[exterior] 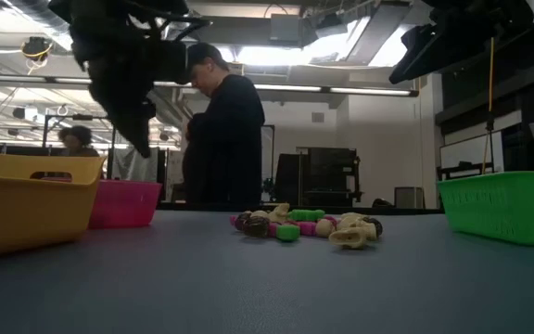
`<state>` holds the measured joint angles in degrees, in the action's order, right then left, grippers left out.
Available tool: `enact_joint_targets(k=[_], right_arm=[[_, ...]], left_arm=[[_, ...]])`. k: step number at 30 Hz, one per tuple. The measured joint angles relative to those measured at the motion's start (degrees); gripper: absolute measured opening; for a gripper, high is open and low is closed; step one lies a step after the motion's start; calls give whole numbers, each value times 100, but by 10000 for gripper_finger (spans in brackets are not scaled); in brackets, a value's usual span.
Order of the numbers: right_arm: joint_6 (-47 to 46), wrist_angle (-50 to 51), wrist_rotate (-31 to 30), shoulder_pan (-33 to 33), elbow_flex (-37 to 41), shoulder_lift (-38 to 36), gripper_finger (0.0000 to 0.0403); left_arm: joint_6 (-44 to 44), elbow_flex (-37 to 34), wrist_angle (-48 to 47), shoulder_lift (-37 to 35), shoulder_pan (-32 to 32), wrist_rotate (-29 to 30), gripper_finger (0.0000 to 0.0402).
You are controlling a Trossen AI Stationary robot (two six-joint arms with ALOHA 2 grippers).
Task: Sort Halloween decoration
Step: Put the black skull toy into the yellow bin
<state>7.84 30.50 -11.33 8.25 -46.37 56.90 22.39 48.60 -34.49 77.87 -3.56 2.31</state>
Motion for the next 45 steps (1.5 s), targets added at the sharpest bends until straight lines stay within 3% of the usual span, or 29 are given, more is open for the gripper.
enact_joint_targets(k=[9, 17, 22, 31, 38, 45], right_arm=[[0, 0, 17, -1, 0, 0, 184], [0, -4, 14, -1, 0, -2, 184], [0, -41, 9, -1, 0, -2, 184], [-2, -48, -4, -2, 0, -2, 184], [-4, -46, -4, -2, 0, -2, 184], [-4, -45, -4, -2, 0, -2, 184]], left_arm=[[-49, 0, 1583, 0, 1, 0, 173], [-686, 4, 3389, 220, -85, 4, 172], [-1142, 4, 4527, 654, -395, -2, 172], [-1095, 7, 6083, 1671, -1086, 244, 172], [-1088, 72, 6457, 2391, -1535, 895, 172], [-1095, 357, 5600, 2772, -1608, 1220, 172]])
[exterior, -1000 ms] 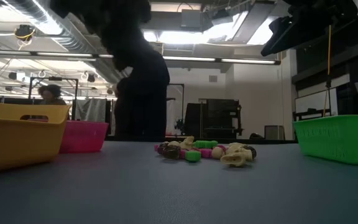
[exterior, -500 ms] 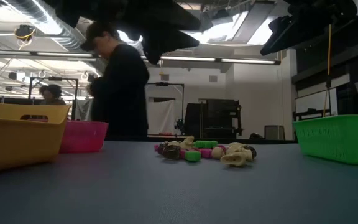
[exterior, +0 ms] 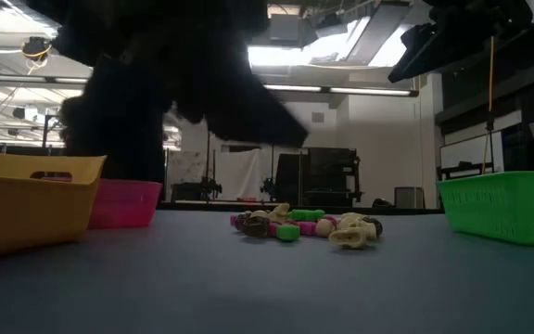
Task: Sort Halloween decoration
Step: Put the black skull toy into the yellow bin
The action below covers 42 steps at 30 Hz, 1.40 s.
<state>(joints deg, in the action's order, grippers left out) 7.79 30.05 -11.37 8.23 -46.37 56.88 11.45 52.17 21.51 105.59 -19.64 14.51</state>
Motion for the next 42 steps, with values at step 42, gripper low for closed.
enact_joint_targets(k=[42], right_arm=[[0, 3, 6, 0, 0, 0, 184]], left_arm=[[196, 34, -1254, 395, 212, 69, 172]])
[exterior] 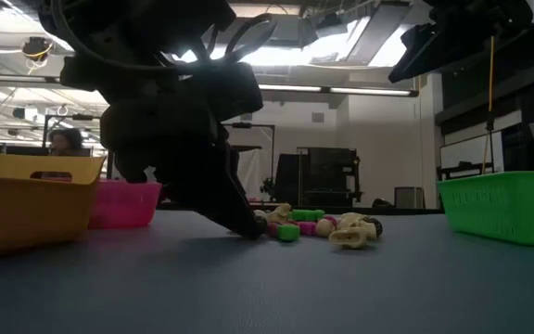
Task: Sort Halloween decoration
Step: Put the black skull toy into the yellow bin
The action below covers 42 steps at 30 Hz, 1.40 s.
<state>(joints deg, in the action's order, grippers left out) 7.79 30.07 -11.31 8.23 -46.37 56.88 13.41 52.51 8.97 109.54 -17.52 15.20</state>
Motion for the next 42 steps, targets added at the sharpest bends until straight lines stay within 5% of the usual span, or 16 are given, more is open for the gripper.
enact_joint_targets(k=[42], right_arm=[[-1, 1, -2, 2, 0, 0, 184]], left_arm=[[13, 0, 72, 0, 0, -7, 95]])
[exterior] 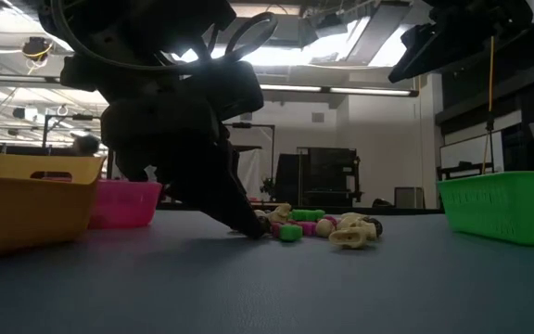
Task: Sort Halloween decoration
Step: Put the black skull toy into the yellow bin
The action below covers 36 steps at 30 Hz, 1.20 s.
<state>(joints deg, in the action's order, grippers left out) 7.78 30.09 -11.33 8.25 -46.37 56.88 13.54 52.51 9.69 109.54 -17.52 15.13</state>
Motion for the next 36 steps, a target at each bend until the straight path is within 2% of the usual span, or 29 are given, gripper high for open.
enact_joint_targets(k=[12, 27, 36], right_arm=[[1, -2, 2, 0, 0, 0, 184], [1, 0, 2, 0, 0, 0, 184], [1, -1, 1, -2, 0, 1, 184]], left_arm=[[-11, -2, 392, 0, 0, -2, 95], [-3, -2, 365, 0, 0, 0, 96], [195, -2, 432, 169, 0, 3, 130]])
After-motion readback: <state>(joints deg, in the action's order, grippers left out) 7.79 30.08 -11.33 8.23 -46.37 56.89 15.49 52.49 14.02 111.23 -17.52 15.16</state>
